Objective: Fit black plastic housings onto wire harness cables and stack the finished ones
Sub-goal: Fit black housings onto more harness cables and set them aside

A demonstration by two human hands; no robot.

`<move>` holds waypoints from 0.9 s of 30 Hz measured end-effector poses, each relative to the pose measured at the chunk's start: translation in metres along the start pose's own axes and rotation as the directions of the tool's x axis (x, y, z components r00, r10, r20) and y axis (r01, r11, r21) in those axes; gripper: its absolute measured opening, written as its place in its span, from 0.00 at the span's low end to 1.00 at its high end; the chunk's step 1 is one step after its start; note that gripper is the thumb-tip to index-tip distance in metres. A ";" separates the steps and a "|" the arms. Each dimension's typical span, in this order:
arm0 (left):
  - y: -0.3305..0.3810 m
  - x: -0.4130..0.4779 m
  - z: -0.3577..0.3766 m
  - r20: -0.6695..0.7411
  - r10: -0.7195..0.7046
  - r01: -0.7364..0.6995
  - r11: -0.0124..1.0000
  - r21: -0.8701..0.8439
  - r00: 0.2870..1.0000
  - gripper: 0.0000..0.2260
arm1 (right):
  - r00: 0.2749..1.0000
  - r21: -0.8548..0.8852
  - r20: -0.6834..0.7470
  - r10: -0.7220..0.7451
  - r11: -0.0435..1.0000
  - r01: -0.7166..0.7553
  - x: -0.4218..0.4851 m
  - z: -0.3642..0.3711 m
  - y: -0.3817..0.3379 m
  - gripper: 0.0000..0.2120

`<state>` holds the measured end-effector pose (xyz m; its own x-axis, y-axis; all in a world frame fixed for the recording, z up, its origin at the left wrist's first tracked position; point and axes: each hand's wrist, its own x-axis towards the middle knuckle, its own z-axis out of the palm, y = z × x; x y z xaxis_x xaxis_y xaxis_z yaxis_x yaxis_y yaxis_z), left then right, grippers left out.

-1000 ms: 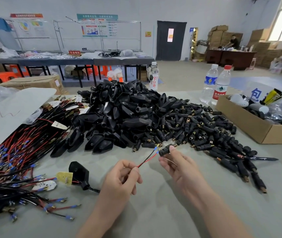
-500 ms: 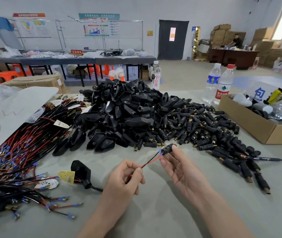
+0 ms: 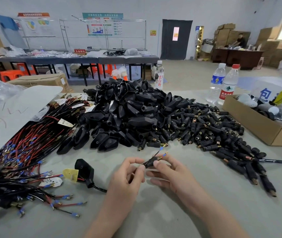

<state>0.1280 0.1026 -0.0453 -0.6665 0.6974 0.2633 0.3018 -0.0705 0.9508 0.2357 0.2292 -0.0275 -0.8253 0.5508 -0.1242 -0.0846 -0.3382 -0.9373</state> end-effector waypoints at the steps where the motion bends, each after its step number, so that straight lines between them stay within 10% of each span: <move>1: 0.000 0.000 0.000 -0.010 0.015 -0.015 1.000 0.026 1.000 0.08 | 1.000 -0.032 0.007 -0.004 0.999 0.004 -0.001 0.001 0.000 0.07; 7: 0.002 -0.001 0.000 -0.104 0.111 -0.091 0.978 0.187 0.988 0.07 | 0.999 -0.032 -0.029 -0.045 0.999 0.044 -0.001 0.003 -0.002 0.16; 27: 0.025 -0.002 -0.006 0.056 -0.105 0.113 0.981 -0.160 0.993 0.18 | 0.980 0.291 -0.199 -0.001 0.955 0.060 0.007 -0.003 0.000 0.15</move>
<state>0.1330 0.0950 -0.0207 -0.6552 0.7400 0.1520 0.1117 -0.1041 0.9883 0.2311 0.2352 -0.0294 -0.6977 0.6918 -0.1859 -0.2922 -0.5118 -0.8079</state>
